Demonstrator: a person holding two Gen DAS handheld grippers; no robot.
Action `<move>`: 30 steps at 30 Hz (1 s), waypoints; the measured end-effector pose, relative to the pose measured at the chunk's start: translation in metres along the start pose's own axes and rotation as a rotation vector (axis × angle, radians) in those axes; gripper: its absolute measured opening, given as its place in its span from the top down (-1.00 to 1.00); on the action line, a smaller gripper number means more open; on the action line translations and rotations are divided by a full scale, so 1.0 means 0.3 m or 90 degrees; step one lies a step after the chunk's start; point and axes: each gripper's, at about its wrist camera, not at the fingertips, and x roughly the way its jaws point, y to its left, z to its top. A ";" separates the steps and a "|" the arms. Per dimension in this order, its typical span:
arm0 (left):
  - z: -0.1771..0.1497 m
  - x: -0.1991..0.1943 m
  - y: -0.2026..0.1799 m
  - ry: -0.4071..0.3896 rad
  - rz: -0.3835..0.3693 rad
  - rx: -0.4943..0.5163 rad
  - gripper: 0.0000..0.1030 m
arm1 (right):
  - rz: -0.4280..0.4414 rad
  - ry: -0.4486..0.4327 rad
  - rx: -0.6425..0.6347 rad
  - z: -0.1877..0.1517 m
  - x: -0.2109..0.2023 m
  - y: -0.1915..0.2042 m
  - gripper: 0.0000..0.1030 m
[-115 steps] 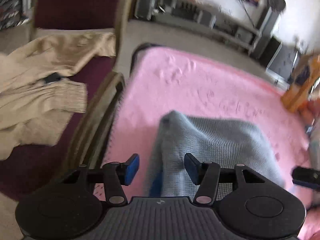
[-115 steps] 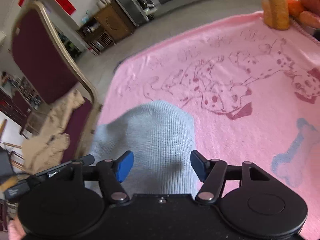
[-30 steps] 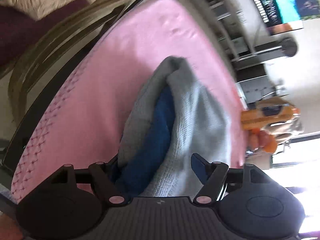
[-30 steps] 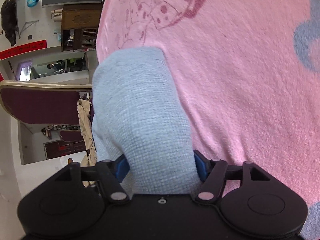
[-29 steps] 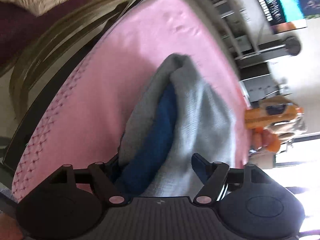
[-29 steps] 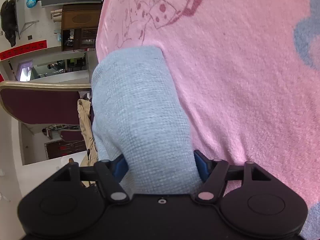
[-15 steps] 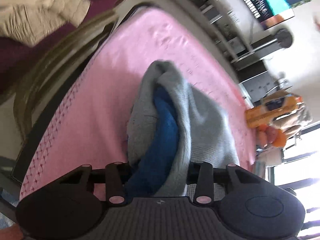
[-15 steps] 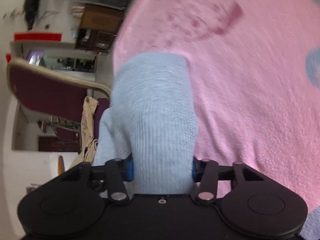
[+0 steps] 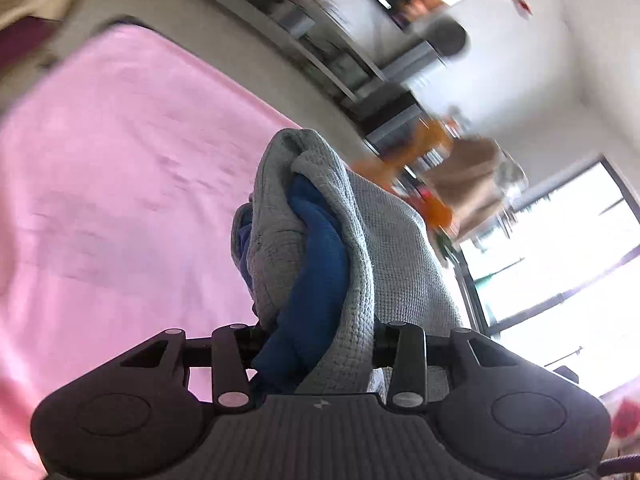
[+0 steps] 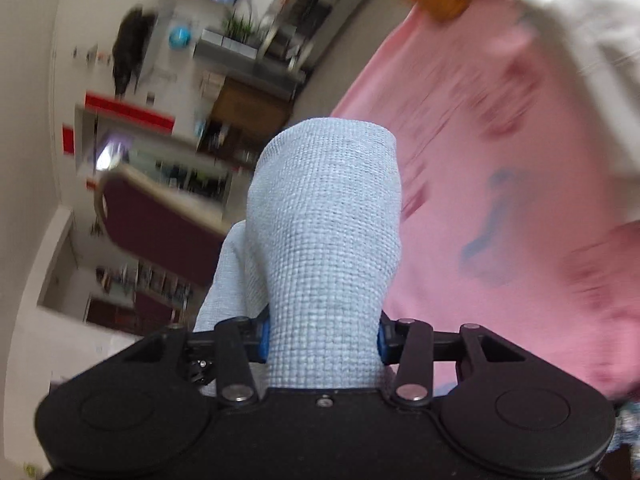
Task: Fold clothes
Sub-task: 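Lift the folded sweatshirt and carry it toward the black table with both grippers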
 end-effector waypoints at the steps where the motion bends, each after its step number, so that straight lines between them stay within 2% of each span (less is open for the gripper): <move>1: -0.017 0.049 -0.047 0.015 -0.010 0.014 0.25 | -0.004 -0.021 0.005 0.011 -0.059 -0.026 0.18; 5: -0.076 0.286 -0.259 0.067 -0.044 0.063 0.25 | -0.031 -0.104 0.024 0.085 -0.292 -0.150 0.18; 7: -0.091 0.403 -0.361 0.081 -0.054 0.085 0.25 | -0.044 -0.139 0.028 0.130 -0.367 -0.201 0.18; 10: -0.110 0.548 -0.494 0.080 -0.070 0.105 0.25 | -0.052 -0.190 0.014 0.226 -0.474 -0.261 0.18; 13: -0.131 0.649 -0.585 0.064 -0.087 0.105 0.25 | -0.036 -0.215 -0.002 0.329 -0.537 -0.315 0.17; 16: -0.132 0.761 -0.618 0.053 -0.091 0.104 0.24 | -0.011 -0.221 -0.011 0.429 -0.561 -0.403 0.17; 19: -0.154 0.923 -0.571 0.092 -0.041 0.094 0.18 | 0.000 -0.208 0.000 0.490 -0.539 -0.541 0.14; 20: -0.167 0.981 -0.532 0.114 -0.010 0.081 0.18 | -0.016 -0.193 0.026 0.510 -0.503 -0.609 0.13; 21: -0.184 1.033 -0.491 0.132 0.024 0.064 0.09 | -0.040 -0.170 0.056 0.521 -0.476 -0.673 0.13; 22: -0.199 1.056 -0.453 0.136 0.028 0.044 0.02 | -0.072 -0.147 0.086 0.528 -0.441 -0.736 0.10; 23: -0.208 1.057 -0.430 0.133 0.015 0.030 0.01 | -0.104 -0.133 0.114 0.524 -0.395 -0.790 0.06; 25: -0.213 1.037 -0.437 0.126 0.015 0.056 0.02 | -0.064 -0.143 0.128 0.503 -0.390 -0.823 0.03; 26: -0.213 1.027 -0.447 0.125 0.018 0.068 0.04 | -0.051 -0.145 0.126 0.497 -0.393 -0.826 0.02; 30: -0.204 0.984 -0.475 0.119 0.029 0.090 0.10 | -0.082 -0.145 0.115 0.496 -0.399 -0.774 -0.10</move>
